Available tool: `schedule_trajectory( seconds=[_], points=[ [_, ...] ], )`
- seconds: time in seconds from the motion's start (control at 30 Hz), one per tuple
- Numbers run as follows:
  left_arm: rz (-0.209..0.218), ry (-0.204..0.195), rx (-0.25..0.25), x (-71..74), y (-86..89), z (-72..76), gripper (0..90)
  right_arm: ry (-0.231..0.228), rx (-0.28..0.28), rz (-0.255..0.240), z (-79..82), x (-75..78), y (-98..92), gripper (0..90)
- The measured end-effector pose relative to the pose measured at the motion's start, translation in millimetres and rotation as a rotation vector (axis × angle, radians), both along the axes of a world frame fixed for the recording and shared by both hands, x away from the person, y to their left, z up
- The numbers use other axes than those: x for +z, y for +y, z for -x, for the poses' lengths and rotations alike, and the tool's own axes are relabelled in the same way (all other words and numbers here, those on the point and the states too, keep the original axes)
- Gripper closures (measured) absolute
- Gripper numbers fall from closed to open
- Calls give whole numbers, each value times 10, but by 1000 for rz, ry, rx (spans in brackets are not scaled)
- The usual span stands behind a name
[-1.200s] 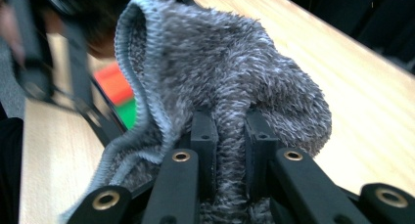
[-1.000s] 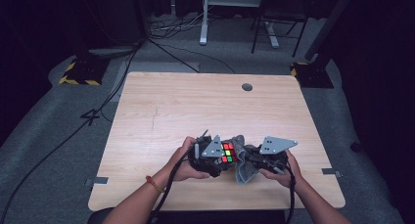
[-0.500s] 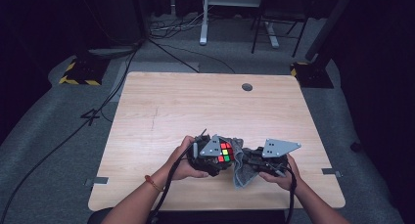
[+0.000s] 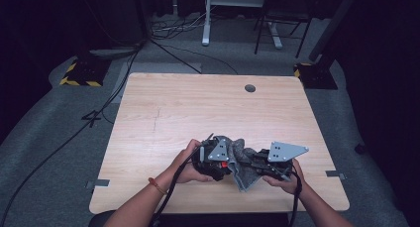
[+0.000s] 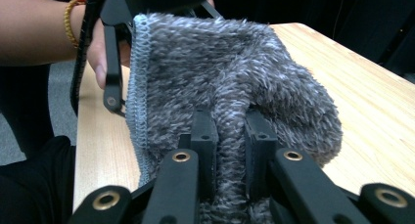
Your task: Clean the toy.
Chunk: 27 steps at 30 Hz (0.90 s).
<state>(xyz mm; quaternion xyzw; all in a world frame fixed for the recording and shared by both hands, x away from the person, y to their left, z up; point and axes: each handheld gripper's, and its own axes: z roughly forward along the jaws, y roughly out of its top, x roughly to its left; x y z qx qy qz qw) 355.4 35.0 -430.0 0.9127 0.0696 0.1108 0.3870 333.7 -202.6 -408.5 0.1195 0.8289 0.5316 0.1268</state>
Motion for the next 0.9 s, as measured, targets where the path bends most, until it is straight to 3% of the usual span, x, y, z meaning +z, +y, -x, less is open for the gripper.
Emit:
schedule_trajectory(
  seconds=[0.17, 0.27, 0.4, 0.53, 0.63, 0.67, 0.77, 0.9],
  points=[
    [2, -8, 6, 2, 1, -3, 332, -4, 0, 2, -1, 3, 11, 790],
    [10, -16, 10, 14, 19, -11, 333, -16, -30, 39, -37, -14, -6, 790],
    [47, -12, 5, 50, 58, 1, 333, 34, -71, 67, -143, -116, -64, 790],
    [85, -4, -6, 83, 81, 4, 333, 79, -58, 75, -185, -193, -63, 791],
    [82, 4, -6, 57, 67, 2, 327, 78, -23, 43, -149, -176, -25, 791],
    [90, 14, -7, 54, 75, -3, 325, 61, -28, 47, -132, -166, -13, 792],
    [102, 25, -12, 57, 88, -12, 323, 70, -17, 4, -123, -140, -45, 794],
    [116, 42, -20, 55, 94, -22, 323, 55, -10, -18, -106, -107, -64, 794]
  ],
)
